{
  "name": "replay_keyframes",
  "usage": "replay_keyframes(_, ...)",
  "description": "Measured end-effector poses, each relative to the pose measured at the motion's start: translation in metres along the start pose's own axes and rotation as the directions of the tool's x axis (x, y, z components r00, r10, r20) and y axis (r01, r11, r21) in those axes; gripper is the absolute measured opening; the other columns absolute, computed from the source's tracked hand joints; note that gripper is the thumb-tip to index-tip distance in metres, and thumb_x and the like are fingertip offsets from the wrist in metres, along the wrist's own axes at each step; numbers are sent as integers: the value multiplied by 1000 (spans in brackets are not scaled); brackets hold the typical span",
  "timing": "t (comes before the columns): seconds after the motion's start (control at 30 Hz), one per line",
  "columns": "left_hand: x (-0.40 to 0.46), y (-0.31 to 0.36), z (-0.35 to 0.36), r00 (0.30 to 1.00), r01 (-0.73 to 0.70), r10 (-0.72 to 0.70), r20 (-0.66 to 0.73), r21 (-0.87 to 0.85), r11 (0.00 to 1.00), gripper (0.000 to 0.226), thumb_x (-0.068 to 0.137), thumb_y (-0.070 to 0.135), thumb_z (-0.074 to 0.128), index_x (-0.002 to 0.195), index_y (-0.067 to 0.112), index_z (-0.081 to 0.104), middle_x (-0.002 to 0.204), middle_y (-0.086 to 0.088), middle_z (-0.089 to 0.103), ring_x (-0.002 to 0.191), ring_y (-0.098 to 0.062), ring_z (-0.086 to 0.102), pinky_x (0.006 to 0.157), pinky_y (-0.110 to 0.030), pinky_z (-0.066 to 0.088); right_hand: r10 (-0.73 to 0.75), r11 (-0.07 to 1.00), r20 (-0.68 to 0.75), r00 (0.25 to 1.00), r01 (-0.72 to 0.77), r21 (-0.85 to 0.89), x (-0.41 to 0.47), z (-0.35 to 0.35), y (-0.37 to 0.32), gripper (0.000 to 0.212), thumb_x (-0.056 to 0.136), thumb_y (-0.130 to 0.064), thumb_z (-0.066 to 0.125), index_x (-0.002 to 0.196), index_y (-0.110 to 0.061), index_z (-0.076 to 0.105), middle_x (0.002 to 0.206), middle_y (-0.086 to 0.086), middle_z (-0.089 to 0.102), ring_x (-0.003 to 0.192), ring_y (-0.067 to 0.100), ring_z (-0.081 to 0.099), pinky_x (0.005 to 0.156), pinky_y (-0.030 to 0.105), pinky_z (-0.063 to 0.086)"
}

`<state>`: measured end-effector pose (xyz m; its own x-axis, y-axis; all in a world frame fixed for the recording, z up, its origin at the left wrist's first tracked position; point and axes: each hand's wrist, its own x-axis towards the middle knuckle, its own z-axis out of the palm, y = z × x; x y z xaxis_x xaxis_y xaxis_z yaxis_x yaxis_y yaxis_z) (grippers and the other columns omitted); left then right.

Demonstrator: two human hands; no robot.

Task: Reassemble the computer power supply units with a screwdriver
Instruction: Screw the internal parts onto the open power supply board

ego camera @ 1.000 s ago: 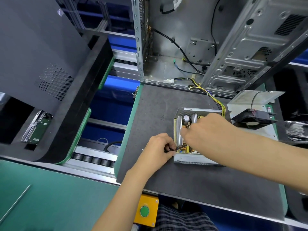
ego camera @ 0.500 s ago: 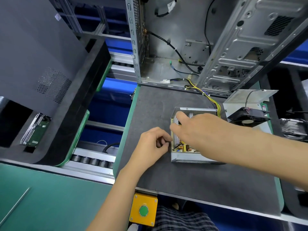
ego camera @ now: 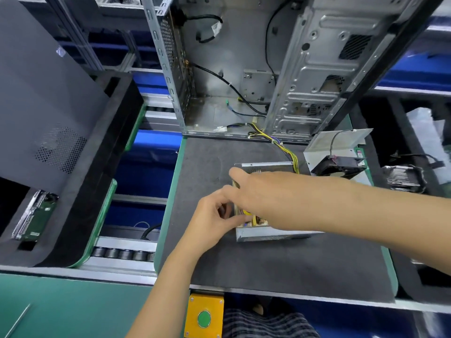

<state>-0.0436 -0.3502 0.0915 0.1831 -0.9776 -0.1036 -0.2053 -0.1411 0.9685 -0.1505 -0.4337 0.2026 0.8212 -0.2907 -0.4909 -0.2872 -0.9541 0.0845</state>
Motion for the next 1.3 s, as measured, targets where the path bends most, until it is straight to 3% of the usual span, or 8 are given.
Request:
replay_keyframes(0.33,-2,12,-5,994,-108,109,30,-21,994,37,73,6,81,68,40,66,59,17,56,56,3,42,54,-8,34,-3,997,-163,987,-9,-75,-2,-8,-2,19,100,-31,39,105,-20,54,78,-1,50,79,26,57,46,26,15)
replay_keyframes(0.53,-2,7,-17,992,-98,92,83,67,993,38,77,22,83,61,48,61,50,14,38,50,-1,31,51,-10,27,-58,998,-69,996,58,-14,-8,-18,5,29,91,-13,54,118,-19,44,87,1,31,56,16,37,44,29,16)
replay_keyframes(0.73,-1,14,-9,984,-128,133,115,-51,990,34,74,14,82,77,45,69,64,18,58,61,8,47,59,-9,38,21,968,-191,981,-68,-244,-3,-17,0,39,98,-29,44,62,-15,39,72,0,45,65,25,51,45,25,16)
replay_keyframes(0.93,-1,15,-23,982,-107,106,158,1,994,36,82,13,77,82,47,67,71,13,58,65,2,47,61,-11,37,-102,992,-124,987,92,-80,-14,-13,6,41,84,-6,55,121,-19,42,78,-3,19,57,15,30,42,28,14)
replay_keyframes(1.03,-4,18,-19,971,-87,112,209,-124,988,45,81,5,77,88,47,62,72,19,63,71,4,55,67,-11,44,-61,983,-190,980,25,-184,-12,-15,3,14,98,-26,42,101,-16,52,67,-2,30,52,19,32,43,28,15)
replay_keyframes(1.17,-2,19,-9,978,-72,102,184,-163,984,40,80,4,75,85,43,70,71,12,69,69,1,55,70,-13,45,26,966,-187,982,-73,-249,-8,-14,-1,35,98,-25,45,64,-18,40,61,-3,36,66,23,51,44,24,18)
replay_keyframes(1.23,1,19,-11,981,-96,110,159,-92,991,36,82,8,76,84,44,70,78,10,65,70,-2,52,71,-15,42,33,985,-149,988,-58,-164,-12,-12,2,7,96,-25,49,93,-19,52,71,-2,30,62,18,51,42,26,16)
replay_keyframes(1.3,2,18,-17,976,-118,129,177,-69,991,39,85,9,74,84,47,69,78,21,61,67,2,46,68,-9,37,-18,997,-115,993,9,-79,-16,-11,7,36,89,-13,54,122,-21,41,82,-2,23,52,11,30,42,27,15)
